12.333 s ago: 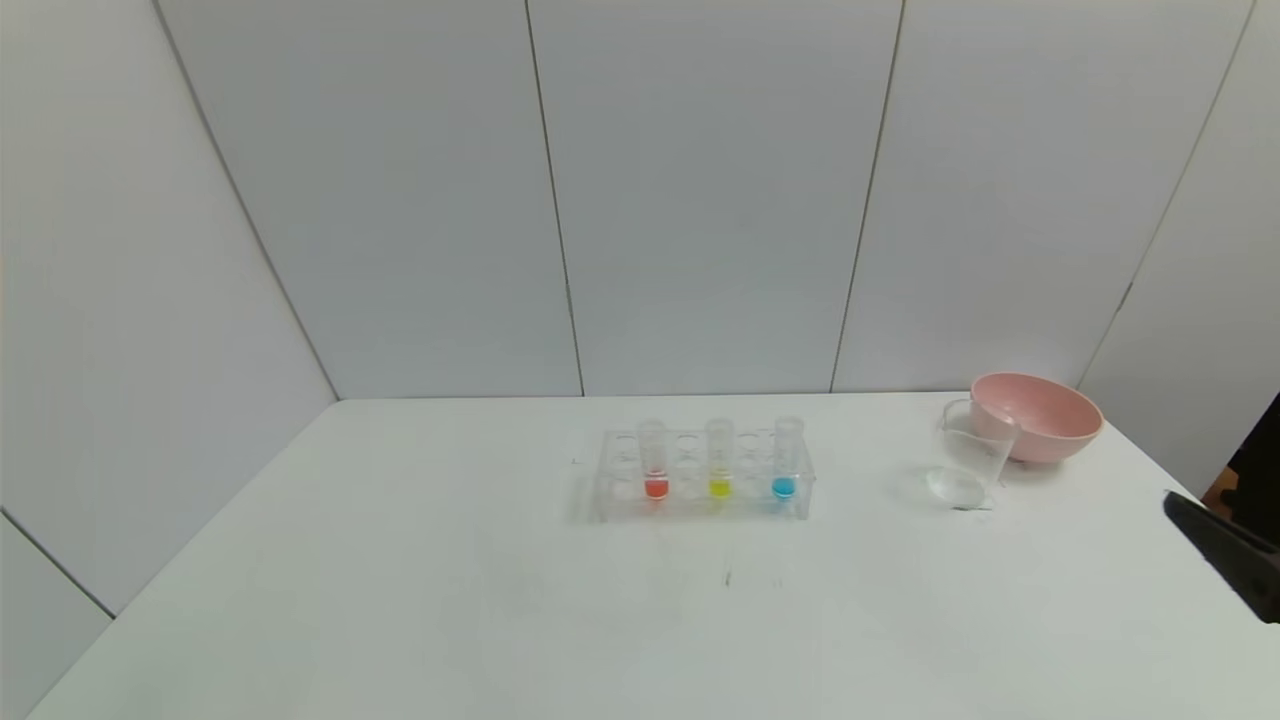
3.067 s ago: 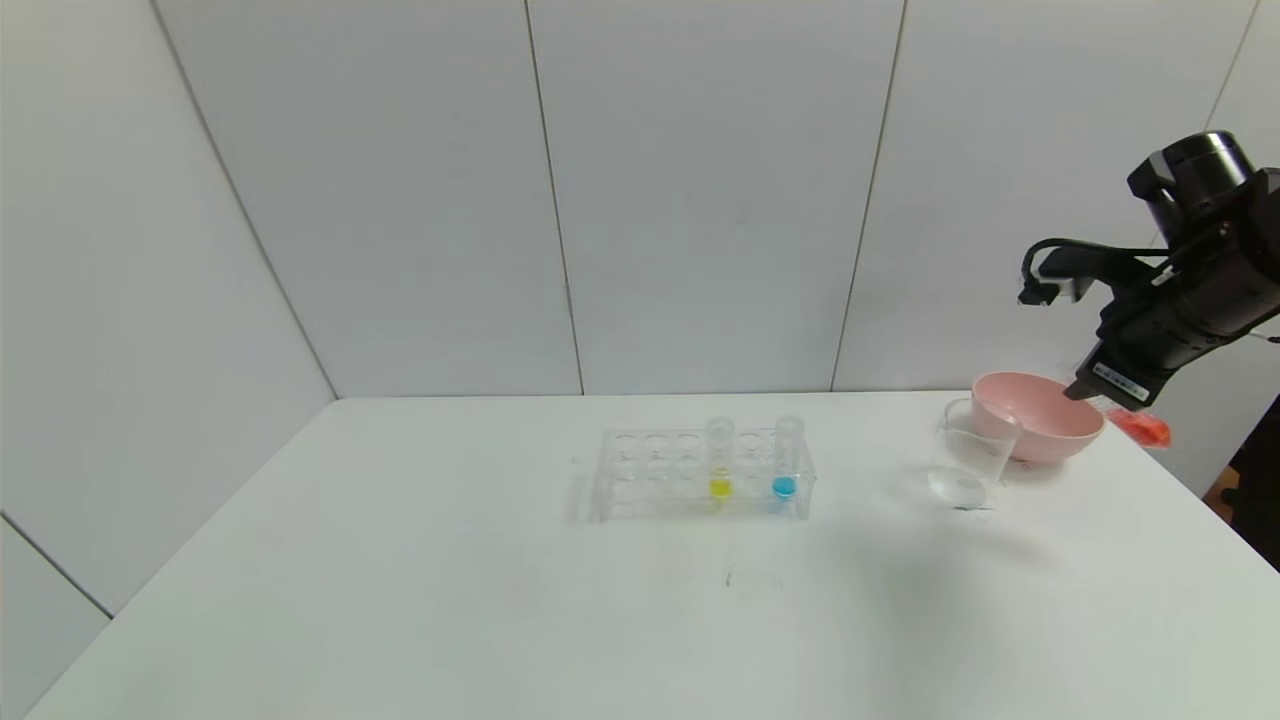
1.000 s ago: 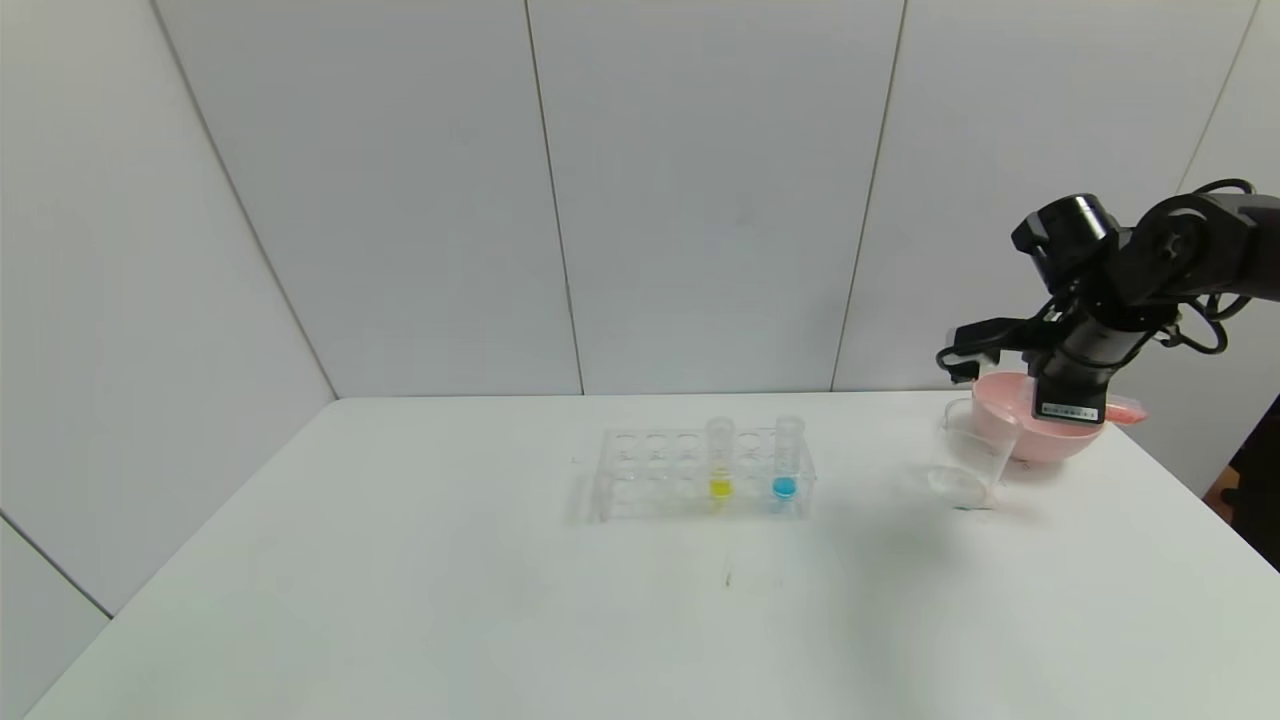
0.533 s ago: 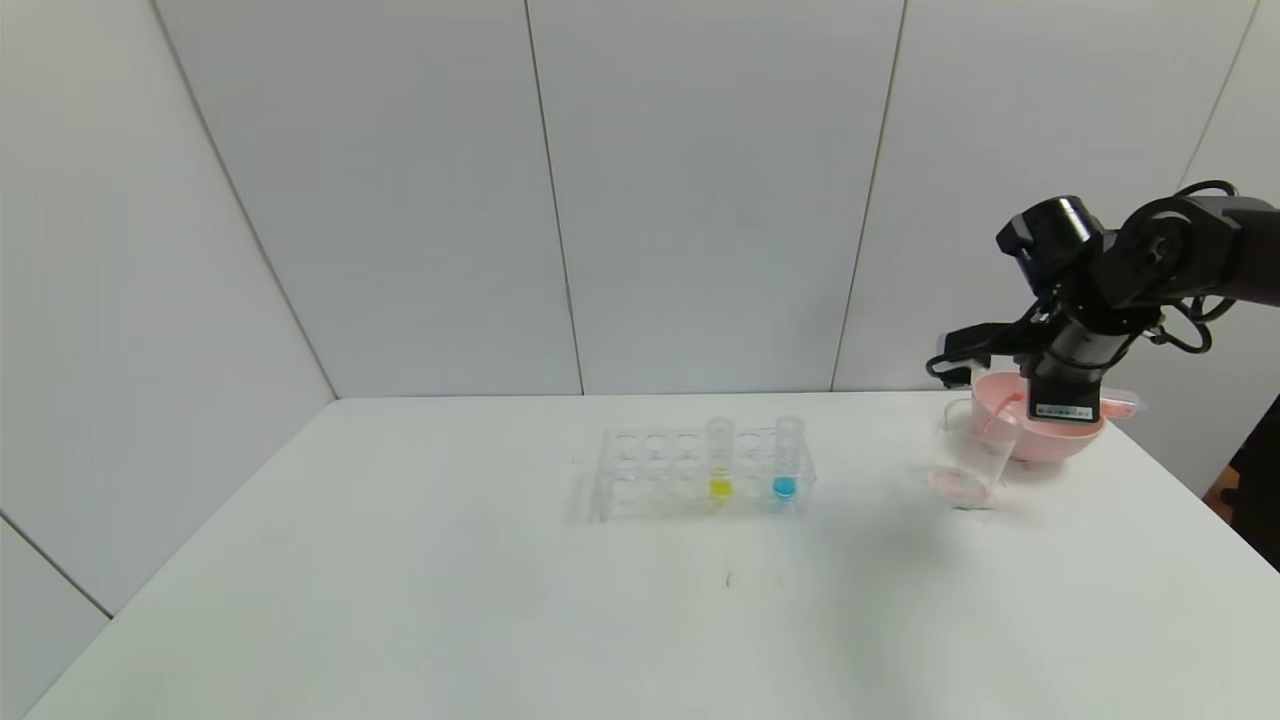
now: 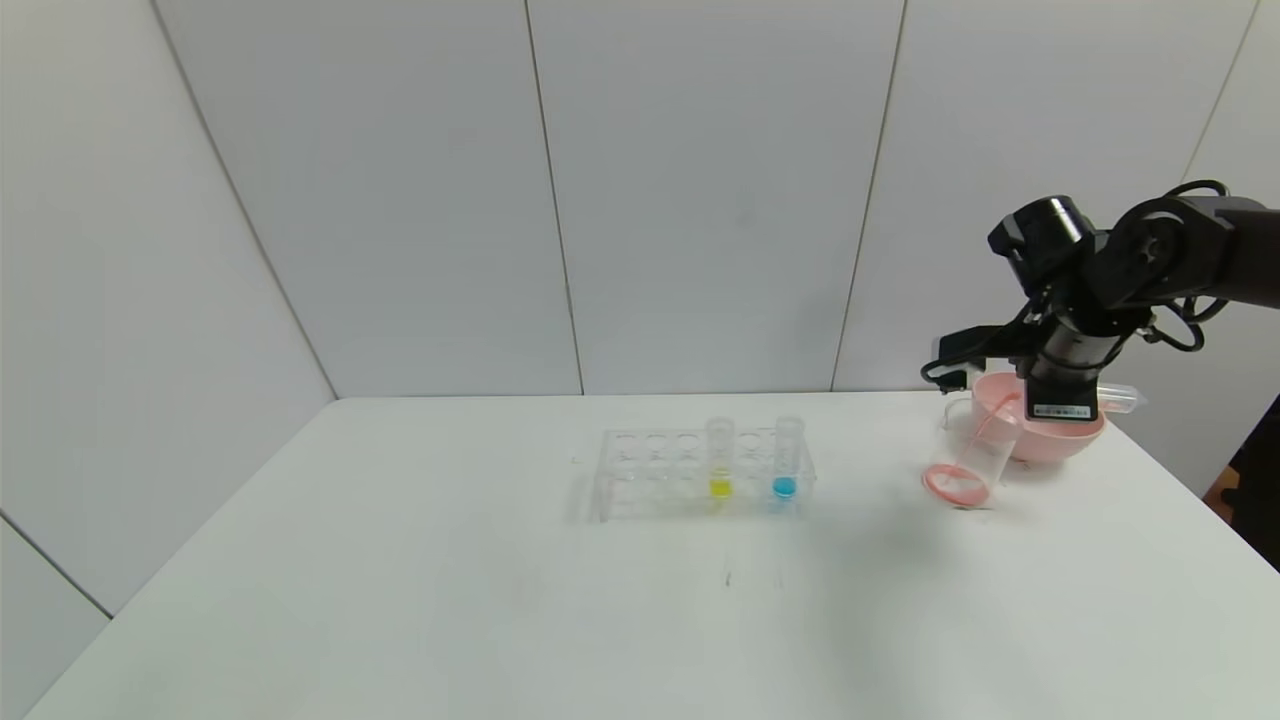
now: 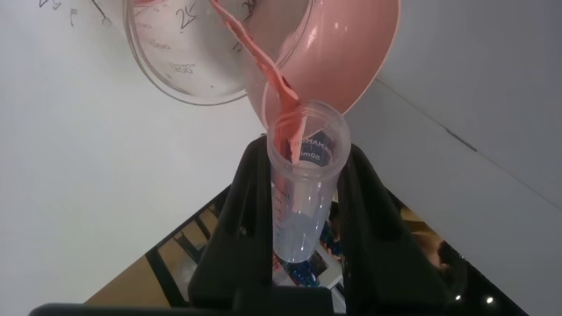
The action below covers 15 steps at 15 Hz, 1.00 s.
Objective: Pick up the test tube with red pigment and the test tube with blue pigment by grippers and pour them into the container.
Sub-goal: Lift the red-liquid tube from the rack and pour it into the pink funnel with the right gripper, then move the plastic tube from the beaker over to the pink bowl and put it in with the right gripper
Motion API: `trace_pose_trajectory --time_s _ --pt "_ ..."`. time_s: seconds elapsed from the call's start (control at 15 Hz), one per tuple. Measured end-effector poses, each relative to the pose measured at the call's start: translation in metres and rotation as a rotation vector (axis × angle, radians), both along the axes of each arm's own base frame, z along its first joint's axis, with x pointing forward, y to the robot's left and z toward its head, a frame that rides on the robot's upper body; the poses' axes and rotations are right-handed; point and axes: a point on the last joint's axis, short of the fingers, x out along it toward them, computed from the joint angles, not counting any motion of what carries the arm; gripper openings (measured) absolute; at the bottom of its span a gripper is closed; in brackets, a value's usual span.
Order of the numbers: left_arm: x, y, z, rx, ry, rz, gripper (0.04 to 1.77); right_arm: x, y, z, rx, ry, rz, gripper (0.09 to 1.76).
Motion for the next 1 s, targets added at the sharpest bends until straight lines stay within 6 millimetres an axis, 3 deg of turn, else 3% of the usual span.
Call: trace_pose_trajectory --time_s 1.0 --pt "0.000 0.000 0.000 0.000 0.000 0.000 1.76 0.002 0.001 0.010 -0.166 -0.042 -0.006 0.50"
